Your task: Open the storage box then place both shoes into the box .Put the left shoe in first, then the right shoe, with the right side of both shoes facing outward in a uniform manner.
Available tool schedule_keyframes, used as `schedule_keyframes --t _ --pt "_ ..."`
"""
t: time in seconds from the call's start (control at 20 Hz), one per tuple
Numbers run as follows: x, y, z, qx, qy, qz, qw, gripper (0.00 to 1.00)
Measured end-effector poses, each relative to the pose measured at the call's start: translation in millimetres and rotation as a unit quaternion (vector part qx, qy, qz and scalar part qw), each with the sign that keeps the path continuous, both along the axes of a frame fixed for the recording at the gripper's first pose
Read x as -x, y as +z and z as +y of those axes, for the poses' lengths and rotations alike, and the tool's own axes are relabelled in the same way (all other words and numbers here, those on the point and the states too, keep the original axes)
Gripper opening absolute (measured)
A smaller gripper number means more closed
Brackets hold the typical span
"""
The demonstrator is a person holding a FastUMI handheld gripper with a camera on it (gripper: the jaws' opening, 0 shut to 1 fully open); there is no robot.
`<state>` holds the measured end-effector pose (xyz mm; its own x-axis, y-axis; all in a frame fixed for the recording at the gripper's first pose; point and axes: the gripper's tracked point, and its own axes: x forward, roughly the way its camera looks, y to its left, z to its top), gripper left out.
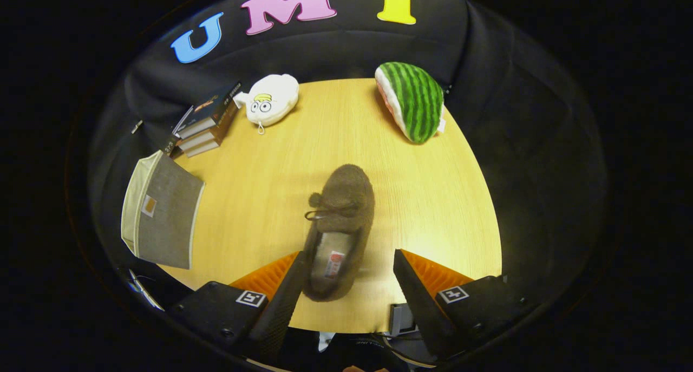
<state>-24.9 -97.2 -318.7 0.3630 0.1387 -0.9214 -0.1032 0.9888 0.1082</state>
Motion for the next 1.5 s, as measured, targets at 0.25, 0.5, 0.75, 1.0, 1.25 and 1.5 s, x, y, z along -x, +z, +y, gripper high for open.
schedule_keyframes --t 0.25,0.5,0.75,1.0,1.25,1.5 --pt "-16.2 -47.5 -10.5 0.013 0.037 0.022 0.999 0.95" --pt "-31.2 -68.1 -8.5 -0.008 0.009 0.039 0.999 0.72" --pt "-31.5 -79.7 3.1 -0.030 -0.005 0.055 0.998 0.41" --pt "-37.2 -78.8 -3.4 -0.031 -0.009 0.046 0.998 0.11" --pt "-34.3 -64.0 12.2 -0.037 0.002 0.032 0.999 0.05" --pt "-26.1 -0.1 68.7 -0.081 -0.042 0.020 0.996 0.05"
